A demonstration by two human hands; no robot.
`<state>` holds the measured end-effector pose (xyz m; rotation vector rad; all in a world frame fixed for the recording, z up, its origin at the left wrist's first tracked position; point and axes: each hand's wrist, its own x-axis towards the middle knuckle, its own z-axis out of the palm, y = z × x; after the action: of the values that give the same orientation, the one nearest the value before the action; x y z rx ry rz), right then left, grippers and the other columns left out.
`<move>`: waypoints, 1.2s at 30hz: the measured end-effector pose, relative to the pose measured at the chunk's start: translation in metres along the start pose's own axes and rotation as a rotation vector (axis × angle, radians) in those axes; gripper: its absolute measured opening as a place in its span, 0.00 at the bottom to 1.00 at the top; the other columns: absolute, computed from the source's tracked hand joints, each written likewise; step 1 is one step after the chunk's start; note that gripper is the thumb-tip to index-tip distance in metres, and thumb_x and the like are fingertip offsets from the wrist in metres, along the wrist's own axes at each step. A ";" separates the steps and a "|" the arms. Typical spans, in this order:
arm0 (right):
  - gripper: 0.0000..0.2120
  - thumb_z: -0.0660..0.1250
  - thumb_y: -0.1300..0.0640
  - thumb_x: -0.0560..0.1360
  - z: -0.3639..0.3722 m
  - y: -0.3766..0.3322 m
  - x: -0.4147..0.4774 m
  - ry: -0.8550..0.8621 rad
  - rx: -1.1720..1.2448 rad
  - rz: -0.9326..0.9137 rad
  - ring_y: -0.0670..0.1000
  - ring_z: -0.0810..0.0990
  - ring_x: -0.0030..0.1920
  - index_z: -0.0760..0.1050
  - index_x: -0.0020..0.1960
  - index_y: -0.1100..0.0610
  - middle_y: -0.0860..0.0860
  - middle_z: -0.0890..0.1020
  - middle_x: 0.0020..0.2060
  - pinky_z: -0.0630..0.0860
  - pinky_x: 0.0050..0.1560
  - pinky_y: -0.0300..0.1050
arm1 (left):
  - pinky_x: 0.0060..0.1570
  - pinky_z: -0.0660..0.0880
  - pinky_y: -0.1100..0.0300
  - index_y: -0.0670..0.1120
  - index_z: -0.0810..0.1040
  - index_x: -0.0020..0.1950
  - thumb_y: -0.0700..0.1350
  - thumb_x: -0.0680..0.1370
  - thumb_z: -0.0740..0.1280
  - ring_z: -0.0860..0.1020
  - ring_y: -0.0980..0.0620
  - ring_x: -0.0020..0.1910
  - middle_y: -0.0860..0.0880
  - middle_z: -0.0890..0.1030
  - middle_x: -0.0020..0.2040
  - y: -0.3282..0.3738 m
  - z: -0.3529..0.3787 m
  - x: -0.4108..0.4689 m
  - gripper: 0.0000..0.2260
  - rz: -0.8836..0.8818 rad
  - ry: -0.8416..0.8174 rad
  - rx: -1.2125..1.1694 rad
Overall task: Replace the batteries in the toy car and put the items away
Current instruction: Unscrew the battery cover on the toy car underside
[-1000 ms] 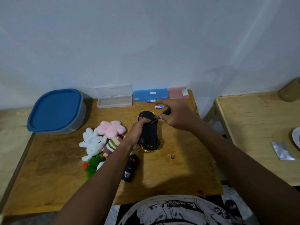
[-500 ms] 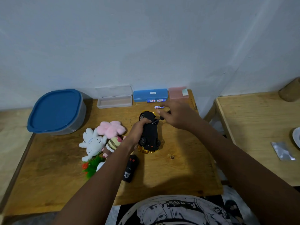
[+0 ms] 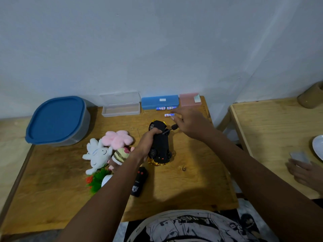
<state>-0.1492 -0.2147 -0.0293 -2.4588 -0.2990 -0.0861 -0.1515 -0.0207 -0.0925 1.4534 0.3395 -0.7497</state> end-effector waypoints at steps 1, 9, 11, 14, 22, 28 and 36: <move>0.20 0.66 0.55 0.79 -0.001 0.000 -0.001 -0.021 0.036 0.007 0.50 0.77 0.45 0.72 0.71 0.56 0.56 0.82 0.52 0.68 0.41 0.38 | 0.49 0.76 0.51 0.40 0.77 0.64 0.54 0.76 0.64 0.80 0.42 0.49 0.36 0.82 0.55 0.000 0.000 0.000 0.22 -0.002 0.005 0.002; 0.21 0.71 0.51 0.75 -0.004 -0.003 0.001 -0.011 -0.016 -0.018 0.50 0.78 0.40 0.77 0.66 0.57 0.55 0.84 0.44 0.68 0.39 0.39 | 0.54 0.76 0.47 0.42 0.76 0.64 0.54 0.75 0.65 0.80 0.41 0.51 0.35 0.81 0.59 0.003 0.001 0.001 0.22 0.022 -0.011 -0.024; 0.15 0.67 0.51 0.78 -0.004 -0.004 0.001 0.010 -0.041 -0.013 0.51 0.78 0.40 0.82 0.58 0.60 0.56 0.85 0.44 0.66 0.36 0.40 | 0.57 0.75 0.45 0.41 0.77 0.64 0.56 0.71 0.66 0.80 0.40 0.52 0.34 0.81 0.61 0.004 0.002 0.000 0.26 0.017 -0.008 -0.033; 0.14 0.70 0.55 0.76 -0.006 -0.005 0.001 -0.025 0.007 0.008 0.45 0.74 0.38 0.81 0.60 0.58 0.52 0.84 0.44 0.65 0.37 0.36 | 0.54 0.75 0.46 0.40 0.76 0.64 0.55 0.72 0.66 0.79 0.40 0.51 0.33 0.81 0.60 0.005 0.002 0.000 0.26 0.015 -0.005 -0.044; 0.15 0.75 0.54 0.71 -0.009 -0.008 -0.001 -0.151 -0.029 -0.008 0.47 0.75 0.41 0.83 0.57 0.57 0.52 0.83 0.44 0.68 0.38 0.37 | 0.48 0.75 0.51 0.42 0.75 0.63 0.52 0.79 0.62 0.78 0.43 0.48 0.41 0.80 0.49 0.006 0.000 0.000 0.18 0.019 -0.025 -0.027; 0.14 0.68 0.53 0.77 -0.008 -0.006 0.002 -0.191 -0.029 0.002 0.46 0.70 0.29 0.81 0.34 0.57 0.51 0.79 0.28 0.65 0.33 0.42 | 0.46 0.76 0.52 0.41 0.75 0.61 0.51 0.79 0.61 0.79 0.43 0.45 0.40 0.80 0.48 0.006 0.000 0.001 0.16 0.010 -0.008 -0.037; 0.10 0.74 0.58 0.72 -0.015 -0.006 0.002 -0.156 -0.070 -0.035 0.45 0.75 0.45 0.85 0.53 0.53 0.50 0.83 0.48 0.71 0.42 0.39 | 0.46 0.76 0.52 0.41 0.74 0.63 0.51 0.79 0.61 0.78 0.42 0.48 0.40 0.80 0.49 0.006 0.000 0.001 0.18 0.005 -0.023 -0.064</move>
<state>-0.1484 -0.2185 -0.0138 -2.5350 -0.4128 0.0817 -0.1469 -0.0210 -0.0883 1.3842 0.3389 -0.7449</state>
